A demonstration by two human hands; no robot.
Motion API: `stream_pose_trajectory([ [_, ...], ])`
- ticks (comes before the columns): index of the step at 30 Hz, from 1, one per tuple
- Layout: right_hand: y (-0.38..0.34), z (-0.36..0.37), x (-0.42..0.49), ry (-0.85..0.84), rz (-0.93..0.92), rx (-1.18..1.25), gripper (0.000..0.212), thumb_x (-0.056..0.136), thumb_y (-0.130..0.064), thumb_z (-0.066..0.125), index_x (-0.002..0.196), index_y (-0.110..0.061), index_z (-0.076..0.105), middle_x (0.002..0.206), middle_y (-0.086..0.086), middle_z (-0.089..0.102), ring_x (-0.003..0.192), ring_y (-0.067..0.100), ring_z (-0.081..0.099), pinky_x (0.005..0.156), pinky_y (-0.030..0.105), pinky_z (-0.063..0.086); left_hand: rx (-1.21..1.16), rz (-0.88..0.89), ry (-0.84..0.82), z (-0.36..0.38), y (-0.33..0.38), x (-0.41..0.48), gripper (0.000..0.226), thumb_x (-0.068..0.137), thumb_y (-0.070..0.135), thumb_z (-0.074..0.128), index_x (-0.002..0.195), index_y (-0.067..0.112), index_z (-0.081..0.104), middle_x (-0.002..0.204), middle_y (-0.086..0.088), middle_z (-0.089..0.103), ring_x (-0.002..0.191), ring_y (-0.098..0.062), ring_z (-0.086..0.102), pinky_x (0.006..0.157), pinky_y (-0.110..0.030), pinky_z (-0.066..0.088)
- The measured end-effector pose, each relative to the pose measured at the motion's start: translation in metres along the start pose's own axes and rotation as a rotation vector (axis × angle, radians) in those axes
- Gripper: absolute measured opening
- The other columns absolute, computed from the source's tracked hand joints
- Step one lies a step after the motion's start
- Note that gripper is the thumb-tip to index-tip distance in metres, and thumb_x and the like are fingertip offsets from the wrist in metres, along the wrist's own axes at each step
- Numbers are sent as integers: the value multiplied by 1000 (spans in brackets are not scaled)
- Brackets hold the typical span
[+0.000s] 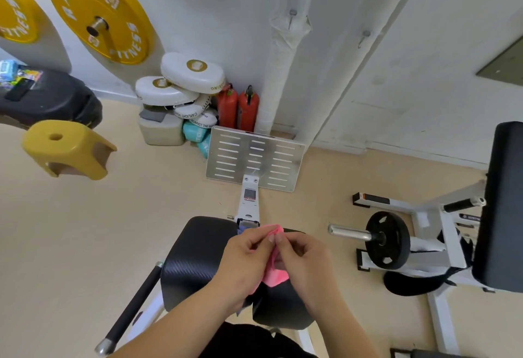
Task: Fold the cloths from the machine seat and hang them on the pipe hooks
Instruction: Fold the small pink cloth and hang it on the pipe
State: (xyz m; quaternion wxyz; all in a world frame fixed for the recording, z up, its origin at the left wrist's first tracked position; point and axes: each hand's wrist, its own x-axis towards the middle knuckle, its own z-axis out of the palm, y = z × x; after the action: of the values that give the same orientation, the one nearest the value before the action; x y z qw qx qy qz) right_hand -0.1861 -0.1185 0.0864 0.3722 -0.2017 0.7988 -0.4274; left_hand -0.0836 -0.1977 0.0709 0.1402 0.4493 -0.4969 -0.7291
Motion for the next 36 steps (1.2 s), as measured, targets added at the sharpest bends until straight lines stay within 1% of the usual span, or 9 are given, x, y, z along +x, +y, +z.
stream_pose_trajectory([
  [5,-11,-7,1,-205,16,99,35,88,-8,48,100,-17,79,99,18,77,105,42,70,98,61,55,80,60,-83,-8,11,6,31,97,20,69,128,28,72,118,11,76,110,0,70,100,-22,56],
  [9,-30,-32,-1,-360,50,195,38,90,12,50,105,-6,79,106,15,79,108,28,74,102,47,57,240,150,-162,-17,26,12,35,91,15,75,119,37,76,112,17,77,110,-2,70,102,-31,55],
  [12,-39,-47,13,-118,-88,-151,29,89,-7,64,104,-25,79,97,-1,78,91,15,74,85,38,61,401,252,-177,-23,49,23,32,98,8,64,112,32,80,105,17,79,104,-1,71,100,-32,57],
  [14,-52,-54,20,-84,-251,-329,41,84,-18,74,120,-36,69,113,-13,70,103,3,65,91,27,54,518,332,-304,-29,77,25,35,97,5,61,106,33,80,103,18,78,102,0,71,93,-23,55],
  [18,-93,-61,24,-407,-413,-383,47,80,-12,82,120,-32,66,111,-16,69,106,-4,62,88,10,49,647,464,-529,-41,138,18,30,101,3,56,103,26,75,106,12,76,103,-2,69,89,-16,52],
  [23,-100,-61,36,-519,-274,-705,39,83,-44,81,118,-29,72,112,-11,71,102,7,66,86,23,55,675,621,-356,-61,169,14,31,101,4,56,102,30,72,97,26,72,95,7,66,83,-5,45],
  [27,-67,-60,50,-582,-174,-782,21,85,-42,78,99,-26,73,93,-11,71,87,9,66,75,20,51,663,657,-165,-84,160,26,31,101,6,55,102,32,73,97,31,70,97,8,64,83,-3,42],
  [31,-40,-67,72,-391,-71,-762,37,76,-38,81,60,-21,52,58,-10,43,55,8,40,57,22,33,675,603,-50,-117,142,55,30,102,8,56,103,33,73,97,30,70,93,12,61,80,-1,41],
  [36,-59,-70,91,-109,-166,-377,20,81,-21,85,79,-6,72,68,13,58,65,15,49,63,29,41,627,530,46,-157,142,81,25,103,13,58,106,33,73,90,34,71,84,15,62,77,-5,48],
])
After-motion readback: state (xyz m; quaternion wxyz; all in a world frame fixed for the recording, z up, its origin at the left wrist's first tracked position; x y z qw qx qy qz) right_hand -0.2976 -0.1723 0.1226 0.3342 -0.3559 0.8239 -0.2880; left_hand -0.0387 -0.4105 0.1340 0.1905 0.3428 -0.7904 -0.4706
